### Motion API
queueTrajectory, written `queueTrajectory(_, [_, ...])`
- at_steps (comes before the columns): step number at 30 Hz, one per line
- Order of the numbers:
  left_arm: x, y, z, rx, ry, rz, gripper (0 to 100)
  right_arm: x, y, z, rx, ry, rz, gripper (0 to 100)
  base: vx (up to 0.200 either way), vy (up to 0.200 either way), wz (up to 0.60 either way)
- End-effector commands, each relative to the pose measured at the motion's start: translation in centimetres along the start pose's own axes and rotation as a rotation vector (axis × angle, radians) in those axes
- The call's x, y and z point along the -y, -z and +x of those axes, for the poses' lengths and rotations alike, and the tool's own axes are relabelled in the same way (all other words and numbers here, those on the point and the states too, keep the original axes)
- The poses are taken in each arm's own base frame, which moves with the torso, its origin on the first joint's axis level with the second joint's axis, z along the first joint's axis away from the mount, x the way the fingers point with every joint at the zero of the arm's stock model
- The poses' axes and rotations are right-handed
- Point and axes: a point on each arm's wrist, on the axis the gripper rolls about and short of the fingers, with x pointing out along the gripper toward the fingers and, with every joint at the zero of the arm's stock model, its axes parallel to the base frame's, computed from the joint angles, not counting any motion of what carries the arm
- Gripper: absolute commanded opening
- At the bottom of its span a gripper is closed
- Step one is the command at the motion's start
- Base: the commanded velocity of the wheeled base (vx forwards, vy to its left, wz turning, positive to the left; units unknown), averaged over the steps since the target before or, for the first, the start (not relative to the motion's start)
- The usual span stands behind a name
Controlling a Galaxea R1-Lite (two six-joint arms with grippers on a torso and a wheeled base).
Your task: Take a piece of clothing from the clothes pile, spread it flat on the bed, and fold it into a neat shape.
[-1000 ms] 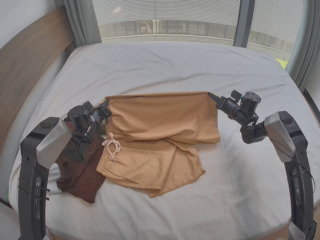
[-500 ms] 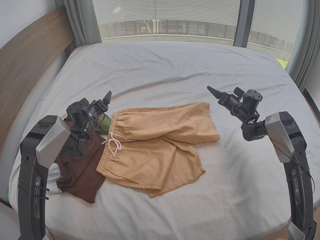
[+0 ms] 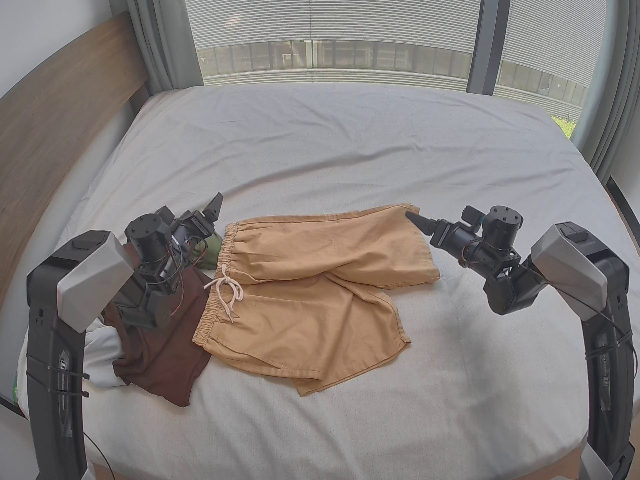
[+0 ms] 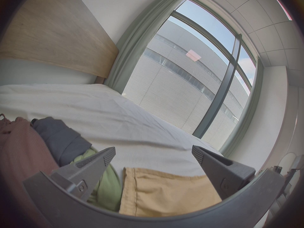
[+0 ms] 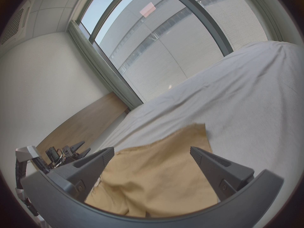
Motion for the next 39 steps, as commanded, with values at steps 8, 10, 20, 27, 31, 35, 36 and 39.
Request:
queueTrajectory(8, [0.8,-0.5,-7.7,-0.168,0.052,0.01,100,-7.0,3.9,-7.0,-0.197,-0.026,-0.017,100,0.0,0.0,0.0])
queueTrajectory(10, [0.7,-0.2,-8.0,-0.187,0.06,0.042,100,-7.1,4.8,-7.9,-0.239,-0.012,0.0,100,0.0,0.0,0.0])
queueTrajectory(20, [1.1,-0.3,-10.4,-0.27,0.099,0.145,100,-7.6,5.6,-10.1,-0.309,0.017,0.023,100,0.0,0.0,0.0])
queueTrajectory(27, [1.3,0.2,-11.0,-0.298,0.104,0.179,100,-7.6,7.1,-10.9,-0.37,0.033,0.044,100,0.0,0.0,0.0])
queueTrajectory(31, [1.4,0.3,-11.0,-0.302,0.106,0.178,100,-7.4,7.8,-11.1,-0.41,0.051,0.059,100,0.0,0.0,0.0])
queueTrajectory(35, [1.5,0.8,-11.2,-0.319,0.108,0.177,100,-7.0,8.6,-11.3,-0.464,0.078,0.081,100,0.0,0.0,0.0])
queueTrajectory(36, [1.7,0.9,-11.2,-0.322,0.112,0.177,100,-6.9,8.7,-11.3,-0.472,0.082,0.084,100,0.0,0.0,0.0])
queueTrajectory(39, [1.7,1.0,-11.2,-0.325,0.115,0.178,100,-6.8,9.0,-11.4,-0.486,0.09,0.09,100,0.0,0.0,0.0])
